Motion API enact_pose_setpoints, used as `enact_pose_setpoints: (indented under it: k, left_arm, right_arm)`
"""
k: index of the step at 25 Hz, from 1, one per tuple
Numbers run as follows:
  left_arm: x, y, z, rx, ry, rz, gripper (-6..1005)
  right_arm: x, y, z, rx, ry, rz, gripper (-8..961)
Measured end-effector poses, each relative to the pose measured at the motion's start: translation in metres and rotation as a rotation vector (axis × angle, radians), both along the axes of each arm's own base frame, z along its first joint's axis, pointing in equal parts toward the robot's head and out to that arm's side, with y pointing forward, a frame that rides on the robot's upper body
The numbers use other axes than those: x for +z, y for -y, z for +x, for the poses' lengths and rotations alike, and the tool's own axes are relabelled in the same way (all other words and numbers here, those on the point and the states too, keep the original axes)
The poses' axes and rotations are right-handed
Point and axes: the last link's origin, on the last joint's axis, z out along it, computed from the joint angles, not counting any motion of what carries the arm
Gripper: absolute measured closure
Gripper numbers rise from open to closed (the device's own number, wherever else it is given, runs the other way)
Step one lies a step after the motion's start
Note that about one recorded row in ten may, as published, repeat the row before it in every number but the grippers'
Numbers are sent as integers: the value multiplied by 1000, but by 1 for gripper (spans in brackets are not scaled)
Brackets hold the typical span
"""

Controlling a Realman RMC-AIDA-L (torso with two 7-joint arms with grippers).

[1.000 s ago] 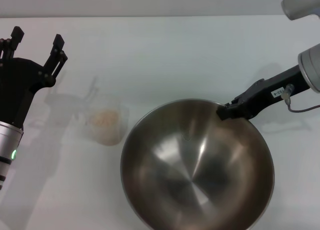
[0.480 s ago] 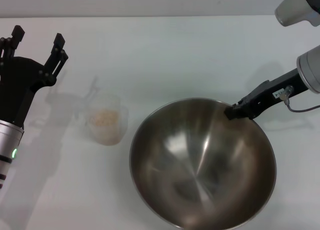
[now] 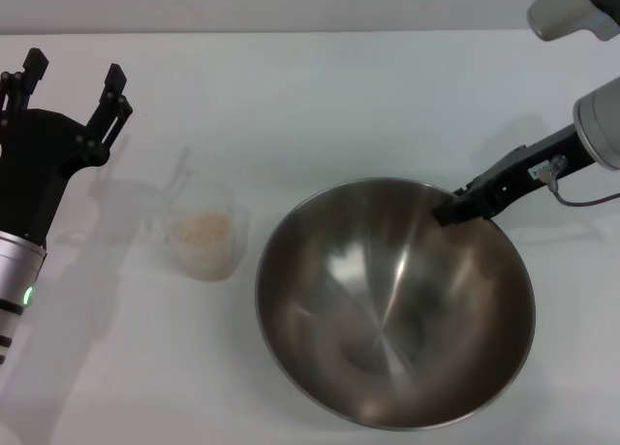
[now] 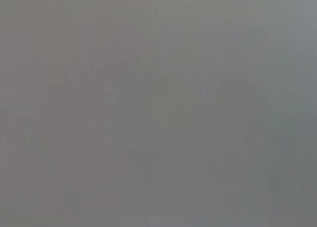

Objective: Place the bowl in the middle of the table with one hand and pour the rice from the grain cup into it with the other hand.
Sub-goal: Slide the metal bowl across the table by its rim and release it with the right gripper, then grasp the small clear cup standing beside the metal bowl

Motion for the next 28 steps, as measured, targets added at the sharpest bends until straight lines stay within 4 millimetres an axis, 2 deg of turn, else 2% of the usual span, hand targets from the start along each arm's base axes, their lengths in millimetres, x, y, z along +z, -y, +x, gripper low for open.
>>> enact_pose_setpoints:
  k: [1, 4, 5, 6, 10, 11, 13, 16, 18, 19, 22, 24, 27, 28]
  left_arm:
    - [0, 0, 0, 0, 0, 0, 191]
    - [0, 1, 0, 1, 2, 0, 192]
    - [0, 1, 0, 2, 2, 1, 192]
    - [0, 1, -1, 2, 2, 1, 192]
    - [2, 1, -2, 7, 4, 8, 193]
    - [2, 1, -2, 7, 4, 8, 193]
    - [3, 1, -2, 10, 5, 12, 193]
    - [3, 1, -2, 10, 6, 14, 194]
    - [3, 0, -2, 8, 7, 16, 194]
    - [3, 0, -2, 8, 7, 16, 194]
    - [5, -2, -1, 9, 10, 26, 195]
    - [7, -4, -2, 13, 13, 36, 195]
    - [8, -4, -1, 13, 14, 39, 196]
    - [8, -5, -1, 13, 15, 42, 196]
  right_arm:
    - [1, 0, -2, 11, -2, 4, 826]
    - [4, -1, -11, 51, -15, 16, 657]
    - [8, -2, -20, 85, -34, 31, 600]
    - [8, -2, -20, 85, -34, 31, 565]
    - [21, -9, -43, 195, -63, 110, 427]
    - [21, -9, -43, 195, -63, 110, 428]
    - [28, -20, -51, 279, -42, 228, 430]
    - [31, -28, -54, 338, -24, 324, 432]
    - [35, -37, -51, 439, 16, 492, 434]
    - [35, -37, -51, 439, 16, 492, 435]
    - [33, -40, -50, 537, 48, 645, 436]
    - [29, -38, -50, 623, 63, 885, 436]
    - [29, -36, -49, 637, 64, 952, 436]
    - [25, -31, -45, 651, 65, 1058, 436]
